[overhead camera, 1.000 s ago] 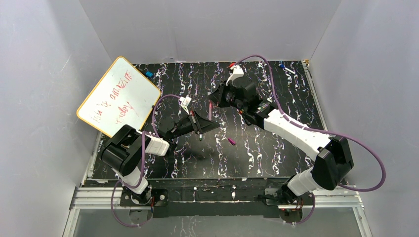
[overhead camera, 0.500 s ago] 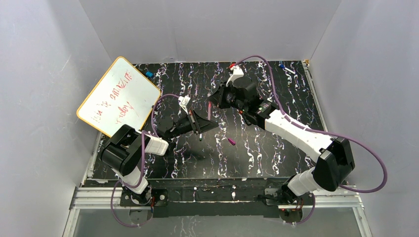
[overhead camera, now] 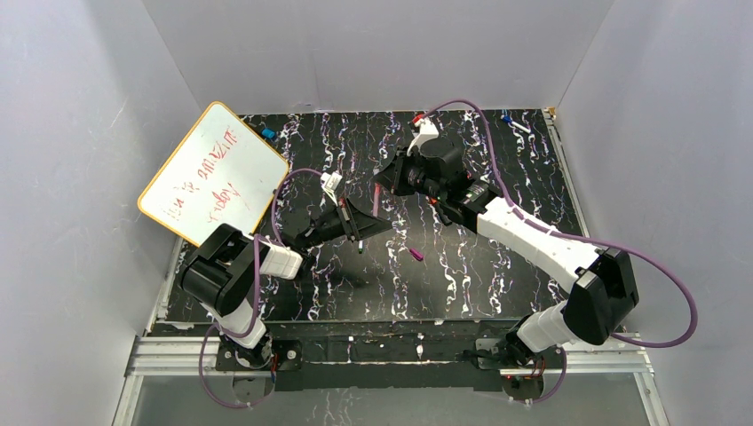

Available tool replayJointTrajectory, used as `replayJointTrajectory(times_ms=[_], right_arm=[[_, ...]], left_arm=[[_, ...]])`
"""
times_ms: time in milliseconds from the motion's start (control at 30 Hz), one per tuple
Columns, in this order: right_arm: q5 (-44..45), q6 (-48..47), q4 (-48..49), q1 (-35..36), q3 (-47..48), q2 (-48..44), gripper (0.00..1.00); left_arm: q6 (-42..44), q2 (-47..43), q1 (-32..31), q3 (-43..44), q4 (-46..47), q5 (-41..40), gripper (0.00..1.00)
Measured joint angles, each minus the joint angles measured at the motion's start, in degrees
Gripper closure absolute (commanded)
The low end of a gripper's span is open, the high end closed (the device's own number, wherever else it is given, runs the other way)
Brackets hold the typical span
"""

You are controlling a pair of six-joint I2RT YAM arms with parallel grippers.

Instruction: Insert the pens into the pen caps

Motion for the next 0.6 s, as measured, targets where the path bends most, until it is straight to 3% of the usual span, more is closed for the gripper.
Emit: replayJointTrajectory(times_ms=[600], right_arm=[[5.9,1.7,6.0,0.0,-1.5,-0.9,0.99]], left_arm=[[-1.6,7.1,2.6,12.4,0.5,6.2,1.00]])
